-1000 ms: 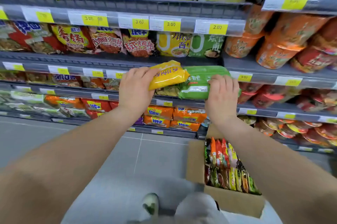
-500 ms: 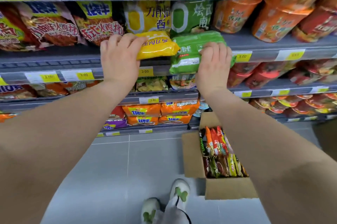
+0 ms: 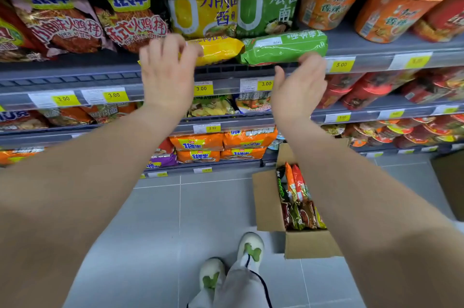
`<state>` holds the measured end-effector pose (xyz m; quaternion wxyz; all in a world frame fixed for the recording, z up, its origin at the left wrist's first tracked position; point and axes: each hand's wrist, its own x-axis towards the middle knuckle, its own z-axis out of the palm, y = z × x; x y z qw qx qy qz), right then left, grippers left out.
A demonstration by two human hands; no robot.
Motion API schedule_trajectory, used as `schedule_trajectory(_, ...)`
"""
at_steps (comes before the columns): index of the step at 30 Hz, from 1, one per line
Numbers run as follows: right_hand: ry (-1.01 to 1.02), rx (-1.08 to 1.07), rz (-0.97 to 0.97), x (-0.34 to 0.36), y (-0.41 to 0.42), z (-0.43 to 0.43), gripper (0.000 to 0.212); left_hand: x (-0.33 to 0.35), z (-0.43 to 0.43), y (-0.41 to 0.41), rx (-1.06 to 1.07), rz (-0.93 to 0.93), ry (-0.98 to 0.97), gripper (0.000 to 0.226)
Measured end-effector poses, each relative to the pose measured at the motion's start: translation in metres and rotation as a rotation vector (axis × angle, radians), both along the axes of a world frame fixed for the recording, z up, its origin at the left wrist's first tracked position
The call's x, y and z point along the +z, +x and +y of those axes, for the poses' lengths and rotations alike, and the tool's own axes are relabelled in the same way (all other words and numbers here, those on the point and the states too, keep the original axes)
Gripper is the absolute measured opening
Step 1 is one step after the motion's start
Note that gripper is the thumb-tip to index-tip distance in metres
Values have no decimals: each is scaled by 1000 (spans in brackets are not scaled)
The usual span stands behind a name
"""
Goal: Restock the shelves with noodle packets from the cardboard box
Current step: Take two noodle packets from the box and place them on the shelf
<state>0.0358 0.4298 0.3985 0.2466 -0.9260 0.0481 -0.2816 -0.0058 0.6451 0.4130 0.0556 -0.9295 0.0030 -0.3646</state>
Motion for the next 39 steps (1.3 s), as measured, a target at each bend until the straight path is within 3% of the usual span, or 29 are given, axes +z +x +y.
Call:
schedule_trajectory(3, 27, 110, 16, -24, -13, 8, 31, -25, -15, -20, -70, 37, -8, 33)
schedule_trajectory(9, -137, 277, 16, -38, 8, 12, 62, -32, -27, -11, 98, 447, -110, 67)
schedule_trajectory(21, -266, 367, 335, -16, 87, 25, 59, -19, -14, 69, 130, 683, -201, 69)
schedule_trajectory(27, -275, 366, 254, -21, 78, 27, 54, -21, -13, 57, 84, 608, -209, 66)
schedule_trajectory(31, -234, 439, 224, -12, 50, 25, 48, -11, -19, 33, 16, 556, -312, 59)
schedule_trajectory(36, -114, 517, 210, 6, -33, 2, 40, 4, -39, -27, -151, 538, -479, 45)
schedule_trajectory(39, -57, 490, 312, 20, -96, -34, 40, 18, -62, -70, -241, 574, -562, 38)
